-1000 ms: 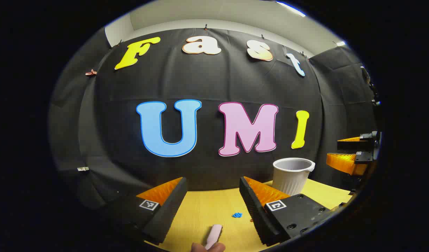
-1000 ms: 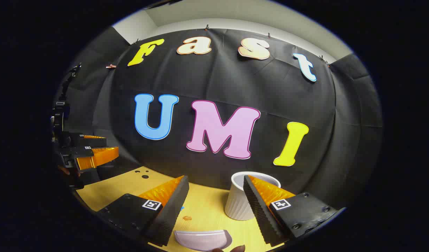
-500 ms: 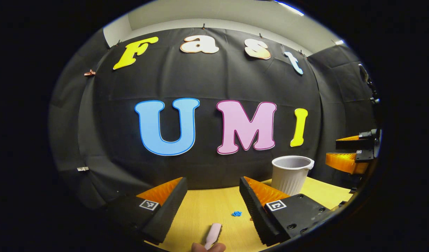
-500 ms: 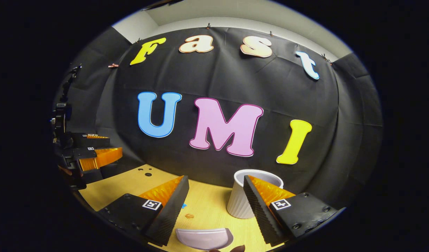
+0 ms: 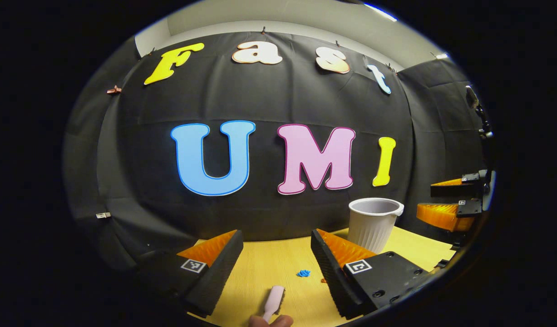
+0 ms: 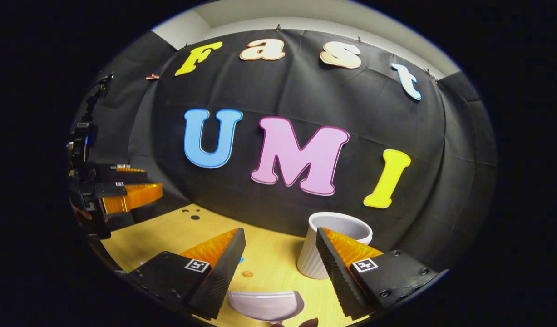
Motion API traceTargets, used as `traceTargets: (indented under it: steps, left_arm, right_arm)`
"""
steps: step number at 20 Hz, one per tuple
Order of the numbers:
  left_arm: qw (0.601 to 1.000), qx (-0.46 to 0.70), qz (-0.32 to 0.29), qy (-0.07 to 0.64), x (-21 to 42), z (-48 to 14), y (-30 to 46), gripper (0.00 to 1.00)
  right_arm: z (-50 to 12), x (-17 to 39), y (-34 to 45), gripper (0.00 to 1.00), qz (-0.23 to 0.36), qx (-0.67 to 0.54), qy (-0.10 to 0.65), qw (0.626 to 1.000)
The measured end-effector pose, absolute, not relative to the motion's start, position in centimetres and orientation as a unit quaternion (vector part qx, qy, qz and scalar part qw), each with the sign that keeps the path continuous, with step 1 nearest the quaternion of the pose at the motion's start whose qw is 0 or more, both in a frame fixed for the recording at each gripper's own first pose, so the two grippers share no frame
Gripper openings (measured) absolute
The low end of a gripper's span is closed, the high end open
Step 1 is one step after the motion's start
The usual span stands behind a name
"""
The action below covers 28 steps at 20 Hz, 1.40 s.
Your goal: Pick up the small broom and dustpan from the desktop, sweep the trash into the dustpan with the broom, and then empty the trash into the garbage bin.
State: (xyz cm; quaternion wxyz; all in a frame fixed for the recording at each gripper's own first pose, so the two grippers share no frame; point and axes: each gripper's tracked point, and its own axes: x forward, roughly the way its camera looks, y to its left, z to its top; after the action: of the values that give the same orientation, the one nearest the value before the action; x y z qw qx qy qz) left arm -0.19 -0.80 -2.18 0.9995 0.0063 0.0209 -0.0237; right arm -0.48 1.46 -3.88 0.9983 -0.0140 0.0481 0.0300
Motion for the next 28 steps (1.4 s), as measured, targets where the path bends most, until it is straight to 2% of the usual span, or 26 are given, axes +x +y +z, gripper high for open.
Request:
traceTargets:
  steps: [3, 6, 10, 15, 21, 28]
  left_arm:
    - [0.999, 0.013, -0.027, 0.027, -0.2, -3.0, -0.8, 0.95]
    - [0.999, 0.021, -0.027, 0.034, -0.2, -3.9, -0.4, 0.95]
    - [0.998, 0.027, -0.024, 0.043, -0.6, -5.2, 0.2, 0.95]
    - [0.998, 0.027, -0.02, 0.054, -1.3, -6.5, 0.7, 0.95]
    - [0.998, 0.028, -0.008, 0.06, -1.5, -7.1, 1.7, 0.95]
    - [0.997, 0.026, 0.006, 0.072, -1.9, -7.9, 3.1, 0.95]
  right_arm:
    - [-7.8, -1.9, 1.6, 0.98, 0.052, 0.0, 0.108, 0.993]
    - [-13.8, -4.0, 1.3, 0.98, 0.077, -0.006, 0.203, 0.976]
    - [-22.6, -7.3, 0.9, 0.98, 0.101, -0.034, 0.334, 0.937]
    - [-30.2, -9.1, -0.5, 0.96, 0.115, -0.061, 0.456, 0.881]
    - [-37.3, -9.5, -0.2, 0.95, 0.117, -0.047, 0.53, 0.839]
    - [-40.3, -8.5, 1.1, 0.89, 0.113, -0.029, 0.57, 0.814]
